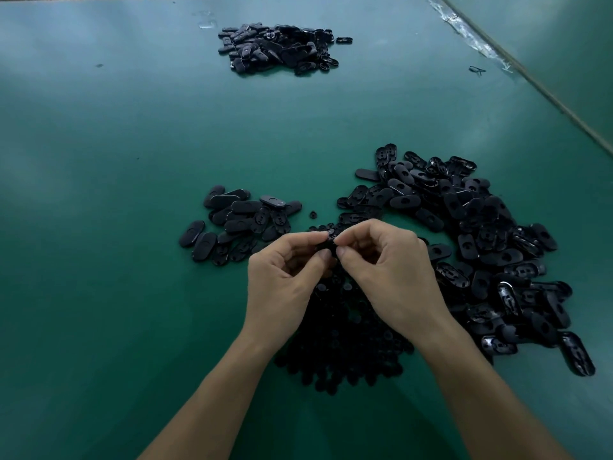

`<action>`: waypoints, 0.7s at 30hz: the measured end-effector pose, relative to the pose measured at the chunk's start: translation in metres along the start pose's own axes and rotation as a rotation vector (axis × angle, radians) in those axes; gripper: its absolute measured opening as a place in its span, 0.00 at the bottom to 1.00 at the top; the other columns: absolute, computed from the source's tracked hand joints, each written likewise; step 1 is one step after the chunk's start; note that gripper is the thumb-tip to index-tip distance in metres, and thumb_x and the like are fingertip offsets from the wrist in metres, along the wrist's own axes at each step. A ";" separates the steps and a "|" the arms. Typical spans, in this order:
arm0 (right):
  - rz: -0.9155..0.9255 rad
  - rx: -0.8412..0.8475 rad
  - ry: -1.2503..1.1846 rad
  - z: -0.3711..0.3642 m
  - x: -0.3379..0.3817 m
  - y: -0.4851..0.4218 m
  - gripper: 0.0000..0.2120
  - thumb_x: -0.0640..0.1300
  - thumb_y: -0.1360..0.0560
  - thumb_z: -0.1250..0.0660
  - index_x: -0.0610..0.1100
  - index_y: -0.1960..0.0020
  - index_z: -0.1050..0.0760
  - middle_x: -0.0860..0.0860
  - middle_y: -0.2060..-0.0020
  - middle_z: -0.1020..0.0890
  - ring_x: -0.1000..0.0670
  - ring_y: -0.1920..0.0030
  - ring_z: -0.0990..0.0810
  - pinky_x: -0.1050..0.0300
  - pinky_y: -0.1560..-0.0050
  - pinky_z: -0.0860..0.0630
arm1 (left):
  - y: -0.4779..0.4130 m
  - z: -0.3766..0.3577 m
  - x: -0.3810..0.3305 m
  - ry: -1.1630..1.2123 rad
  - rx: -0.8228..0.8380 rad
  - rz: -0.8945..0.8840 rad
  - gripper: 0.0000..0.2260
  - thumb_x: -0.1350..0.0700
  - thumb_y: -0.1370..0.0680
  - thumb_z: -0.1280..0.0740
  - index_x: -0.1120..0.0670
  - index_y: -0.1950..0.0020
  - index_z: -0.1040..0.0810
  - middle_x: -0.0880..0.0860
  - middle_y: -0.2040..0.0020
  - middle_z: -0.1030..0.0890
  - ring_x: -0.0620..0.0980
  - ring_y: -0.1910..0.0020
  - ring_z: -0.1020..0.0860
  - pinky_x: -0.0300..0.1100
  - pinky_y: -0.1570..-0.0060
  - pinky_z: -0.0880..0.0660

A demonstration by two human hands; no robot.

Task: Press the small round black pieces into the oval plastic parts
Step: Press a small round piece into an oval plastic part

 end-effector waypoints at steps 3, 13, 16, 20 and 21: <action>-0.008 0.022 0.016 -0.001 0.000 -0.001 0.07 0.38 0.25 0.28 0.50 0.55 0.18 0.57 0.64 0.16 0.60 0.61 0.17 0.71 0.61 0.23 | 0.000 0.000 0.000 0.004 0.006 0.005 0.09 0.63 0.25 0.28 0.51 0.50 0.15 0.53 0.55 0.13 0.49 0.56 0.14 0.37 0.54 0.20; -0.029 0.031 0.040 0.001 0.005 -0.001 0.07 0.38 0.25 0.27 0.50 0.53 0.15 0.59 0.62 0.16 0.64 0.59 0.18 0.73 0.57 0.24 | 0.000 -0.001 -0.002 -0.065 0.040 -0.005 0.11 0.68 0.23 0.29 0.52 0.50 0.17 0.52 0.54 0.14 0.48 0.55 0.15 0.37 0.54 0.20; -0.030 0.044 0.030 -0.002 0.006 0.002 0.08 0.38 0.24 0.28 0.49 0.50 0.15 0.60 0.60 0.15 0.66 0.57 0.18 0.75 0.56 0.25 | -0.001 0.000 -0.003 -0.059 0.023 -0.004 0.09 0.67 0.23 0.29 0.54 0.49 0.18 0.53 0.55 0.14 0.48 0.56 0.15 0.37 0.55 0.20; -0.058 0.088 -0.024 0.001 0.004 -0.001 0.08 0.38 0.24 0.28 0.51 0.52 0.14 0.58 0.60 0.14 0.63 0.56 0.16 0.70 0.53 0.22 | -0.001 0.000 -0.003 -0.044 0.030 -0.008 0.09 0.67 0.23 0.29 0.54 0.48 0.18 0.52 0.54 0.14 0.47 0.56 0.16 0.36 0.55 0.21; -0.060 0.104 -0.028 0.003 0.004 -0.002 0.08 0.39 0.25 0.27 0.52 0.52 0.14 0.59 0.60 0.14 0.62 0.57 0.16 0.68 0.53 0.21 | -0.001 0.000 -0.003 -0.049 0.036 -0.010 0.09 0.67 0.23 0.29 0.53 0.48 0.18 0.52 0.55 0.14 0.46 0.56 0.16 0.35 0.55 0.21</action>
Point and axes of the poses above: each hand's wrist, its own y-axis away from the middle knuckle, its own z-axis out of the back of the hand, x = y × z, the point moved 4 cm from there along -y, towards the middle knuckle
